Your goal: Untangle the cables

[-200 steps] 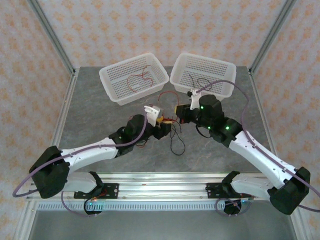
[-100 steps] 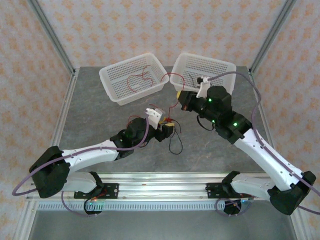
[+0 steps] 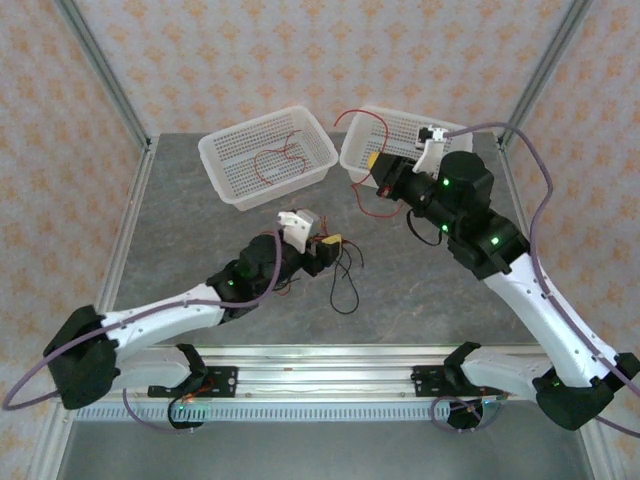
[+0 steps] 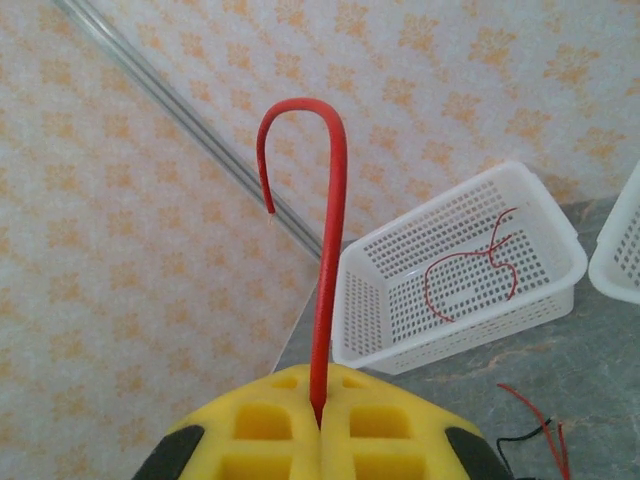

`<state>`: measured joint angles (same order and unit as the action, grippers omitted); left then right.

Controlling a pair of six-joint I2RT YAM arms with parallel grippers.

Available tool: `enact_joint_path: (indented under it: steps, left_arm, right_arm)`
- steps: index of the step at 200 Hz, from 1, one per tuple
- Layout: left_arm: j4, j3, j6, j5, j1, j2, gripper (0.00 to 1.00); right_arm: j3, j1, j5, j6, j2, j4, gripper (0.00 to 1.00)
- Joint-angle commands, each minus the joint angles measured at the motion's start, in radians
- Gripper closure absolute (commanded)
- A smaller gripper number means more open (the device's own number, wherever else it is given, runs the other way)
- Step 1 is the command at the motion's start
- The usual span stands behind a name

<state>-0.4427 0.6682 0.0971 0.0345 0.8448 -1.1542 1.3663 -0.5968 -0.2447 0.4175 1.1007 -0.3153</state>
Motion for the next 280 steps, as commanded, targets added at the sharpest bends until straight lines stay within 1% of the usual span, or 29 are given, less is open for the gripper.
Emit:
enact_joint_path:
  steps: [1,16,34,46,76,88,112,120,155,178,208,230,248,264,280]
  left_arm:
    - [0.065,0.041,-0.165,0.008,0.011,0.078,0.38]
    - [0.078,0.053,-0.262,0.016,0.012,0.105,0.38]
    - [0.052,0.070,-0.350,0.026,0.011,0.117,0.37]
    - [0.041,0.089,-0.401,0.052,0.011,0.109,0.35]
    - [0.110,0.182,-0.469,0.120,0.011,0.049,0.32]
    - [0.134,0.215,-0.477,0.136,0.011,0.021,0.30]
    - [0.121,0.239,-0.480,0.147,0.011,-0.009,0.30]
    - [0.104,0.240,-0.477,0.137,0.012,-0.015,0.30]
    - [0.054,0.272,-0.497,0.007,0.011,-0.069,0.30]
    - [0.026,0.300,-0.517,-0.053,0.010,-0.116,0.33]
    - [0.024,0.341,-0.540,-0.084,0.010,-0.169,0.44]
    - [0.018,0.352,-0.541,-0.083,0.010,-0.188,0.60]
    - [0.008,0.351,-0.534,-0.077,0.010,-0.188,0.78]
    - [0.000,0.345,-0.522,-0.077,0.010,-0.178,1.00]
    - [-0.005,0.336,-0.513,-0.085,0.010,-0.163,1.00]
  right_arm:
    - [0.073,0.032,-0.074,-0.128,0.046,-0.074,1.00]
    - [0.123,0.046,-0.143,-0.230,0.094,-0.136,1.00]
    - [0.175,0.049,-0.187,-0.331,0.149,-0.200,1.00]
    - [0.192,0.049,-0.214,-0.370,0.172,-0.217,1.00]
    - [0.184,0.050,-0.279,-0.361,0.203,-0.174,1.00]
    - [0.176,0.050,-0.304,-0.343,0.209,-0.149,1.00]
    - [0.147,0.050,-0.331,-0.305,0.204,-0.098,1.00]
    - [0.134,0.050,-0.339,-0.295,0.199,-0.084,1.00]
    - [0.092,0.051,-0.377,-0.249,0.183,-0.053,1.00]
    - [0.078,0.050,-0.385,-0.227,0.168,-0.050,1.00]
    - [0.062,0.051,-0.384,-0.203,0.145,-0.043,1.00]
    - [0.054,0.050,-0.380,-0.189,0.133,-0.039,1.00]
    - [0.056,0.051,-0.366,-0.180,0.133,-0.041,1.00]
    - [0.058,0.051,-0.348,-0.169,0.136,-0.044,1.00]
    - [0.056,0.049,-0.327,-0.151,0.138,-0.042,1.00]
